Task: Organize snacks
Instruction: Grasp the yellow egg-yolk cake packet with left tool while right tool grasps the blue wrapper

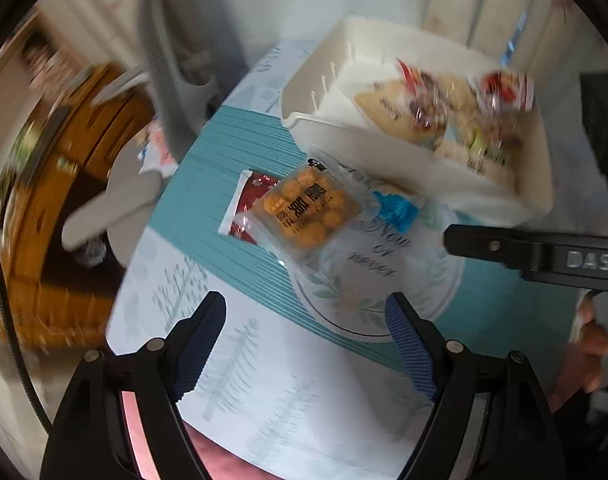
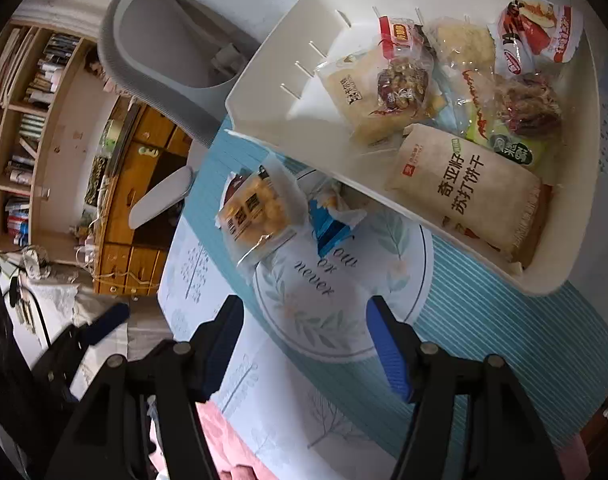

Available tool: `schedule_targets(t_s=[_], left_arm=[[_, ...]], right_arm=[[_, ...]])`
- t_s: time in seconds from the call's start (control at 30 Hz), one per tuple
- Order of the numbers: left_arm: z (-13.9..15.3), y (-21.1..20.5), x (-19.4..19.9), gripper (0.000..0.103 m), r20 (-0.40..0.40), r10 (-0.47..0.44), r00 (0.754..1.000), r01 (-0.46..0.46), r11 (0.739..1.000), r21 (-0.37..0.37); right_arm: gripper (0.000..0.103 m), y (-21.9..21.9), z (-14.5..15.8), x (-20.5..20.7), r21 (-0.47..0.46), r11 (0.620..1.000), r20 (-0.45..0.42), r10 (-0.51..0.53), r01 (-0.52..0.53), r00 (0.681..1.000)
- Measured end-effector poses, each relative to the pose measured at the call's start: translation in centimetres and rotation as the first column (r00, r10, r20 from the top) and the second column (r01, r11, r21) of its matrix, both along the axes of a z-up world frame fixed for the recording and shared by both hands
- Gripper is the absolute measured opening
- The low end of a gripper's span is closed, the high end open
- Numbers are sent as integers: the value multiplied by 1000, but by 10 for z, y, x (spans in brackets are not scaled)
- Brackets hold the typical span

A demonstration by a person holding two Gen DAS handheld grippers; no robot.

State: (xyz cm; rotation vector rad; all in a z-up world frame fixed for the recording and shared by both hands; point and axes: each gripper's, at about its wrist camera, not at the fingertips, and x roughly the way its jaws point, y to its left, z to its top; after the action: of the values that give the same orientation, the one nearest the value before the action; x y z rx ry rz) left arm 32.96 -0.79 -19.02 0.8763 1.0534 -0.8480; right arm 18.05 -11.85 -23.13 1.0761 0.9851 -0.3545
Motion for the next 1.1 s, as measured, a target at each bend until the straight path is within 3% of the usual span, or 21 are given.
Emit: schedule_targets(t_s=[0.17,0.43,0.53,0.73,0.9,1.1], left_arm=[[-29,-15,19,81,-39,-151,988,153,986,66],[-73,-37,33,81,-110,-325,939,335,938,93],[-85,-48,41,88,-147,-330,933,342,937,71],[-104,-62,58,89,-174,-317,932,327,945,31],[-113,-70,68,97,-167,-309,936,314,949,0],[-123,-77,77,99,-132,-305,943,307,952,-3]], right_arm=[[64,4,-12,11,-20,1000,-1,-15,15,1000],[64,12,-25,29,-107,994,10,-21,22,1000],[64,13,-29,34,-138,990,12,-29,30,1000],[64,13,-40,43,-163,986,-2,-47,46,999],[64,12,-44,45,-179,982,-12,-58,55,998],[61,11,-51,50,-199,978,-20,-74,69,997]])
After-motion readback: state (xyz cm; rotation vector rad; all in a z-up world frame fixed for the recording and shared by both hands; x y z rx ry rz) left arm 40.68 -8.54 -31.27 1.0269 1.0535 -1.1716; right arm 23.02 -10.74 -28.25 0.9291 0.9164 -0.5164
